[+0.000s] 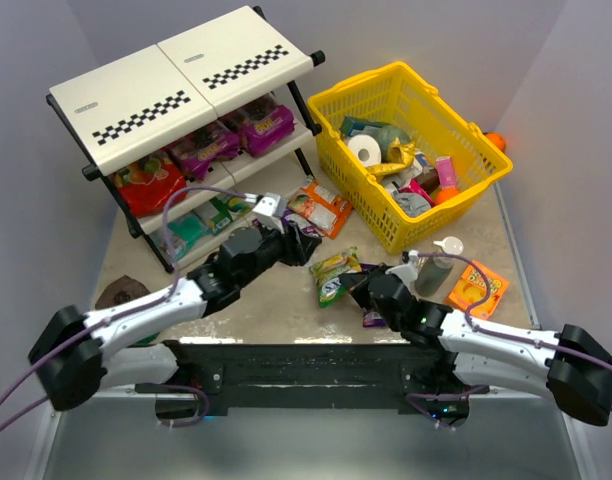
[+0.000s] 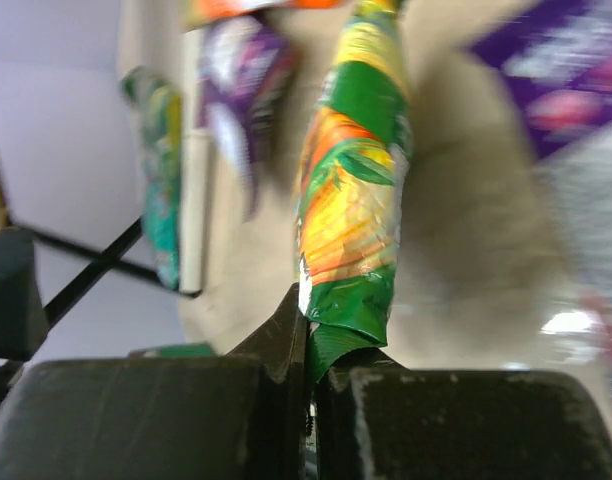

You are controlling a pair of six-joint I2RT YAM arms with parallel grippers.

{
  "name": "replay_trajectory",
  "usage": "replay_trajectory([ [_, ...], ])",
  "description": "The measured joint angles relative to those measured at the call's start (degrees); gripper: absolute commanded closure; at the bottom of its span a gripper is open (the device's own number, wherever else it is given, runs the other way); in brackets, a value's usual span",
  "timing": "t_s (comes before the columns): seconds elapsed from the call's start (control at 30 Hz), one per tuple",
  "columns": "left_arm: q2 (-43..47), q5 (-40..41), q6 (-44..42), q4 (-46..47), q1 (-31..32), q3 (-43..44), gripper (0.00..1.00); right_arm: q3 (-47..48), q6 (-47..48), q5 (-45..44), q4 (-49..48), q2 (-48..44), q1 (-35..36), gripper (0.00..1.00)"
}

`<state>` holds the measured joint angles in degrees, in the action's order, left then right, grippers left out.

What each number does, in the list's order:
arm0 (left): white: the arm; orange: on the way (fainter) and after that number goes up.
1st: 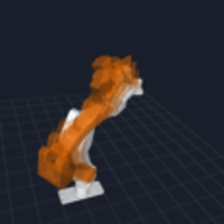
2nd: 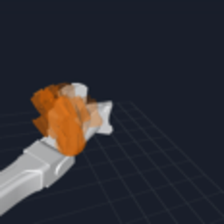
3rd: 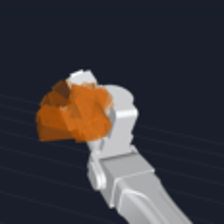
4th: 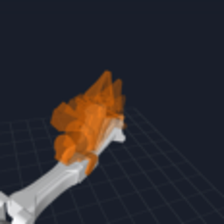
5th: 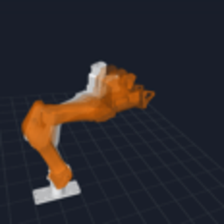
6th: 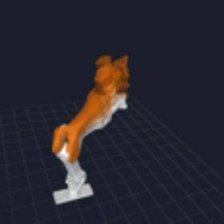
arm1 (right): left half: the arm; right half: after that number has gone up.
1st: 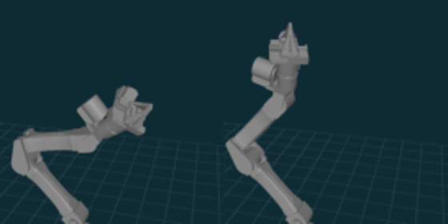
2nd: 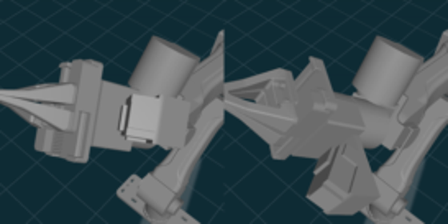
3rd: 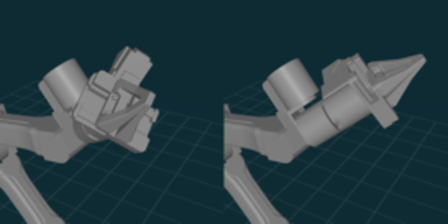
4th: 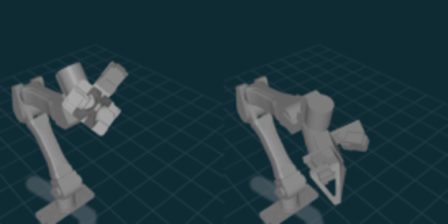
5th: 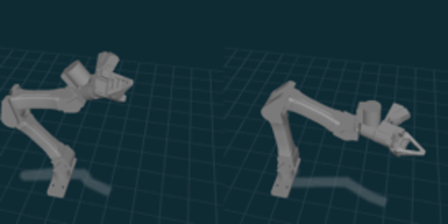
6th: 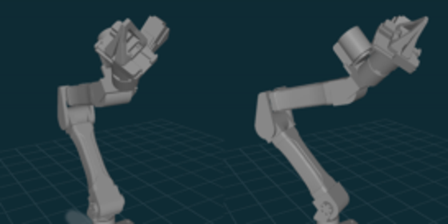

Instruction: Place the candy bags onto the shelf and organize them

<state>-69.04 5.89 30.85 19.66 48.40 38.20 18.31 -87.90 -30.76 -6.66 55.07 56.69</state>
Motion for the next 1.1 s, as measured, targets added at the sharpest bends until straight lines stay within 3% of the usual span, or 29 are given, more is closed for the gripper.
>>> replay_trajectory([
  [0.27, 21.59, 7.78, 0.5, -18.4, 0.0, 0.02, 0.19, 13.92, 10.51, 3.82, -2.45, 5.62, 0.0, 1.0],
  [0.37, 27.43, 10.51, 1.05, -25.88, 0.0, 0.02, 0.0, 18.73, 13.29, 5.88, -4.59, 11.1, 0.0, 1.0],
  [0.6, 44.44, 18.43, 1.88, -43.15, 0.0, 0.55, 0.0, 33.53, 22.01, 9.51, -8.5, 27.63, -0.85, 1.0],
  [0.73, 51.36, 20.06, 2.45, -47.89, 0.0, 1.51, 0.0, 43.15, 26.25, 12.74, -10.54, 38.01, -3.74, 1.0],
  [1.1, 57.11, 20.61, 1.53, -51.98, 0.0, 1.49, 0.0, 61.4, 35.15, 24.24, -13.66, 60.15, -14.91, 1.0],
])
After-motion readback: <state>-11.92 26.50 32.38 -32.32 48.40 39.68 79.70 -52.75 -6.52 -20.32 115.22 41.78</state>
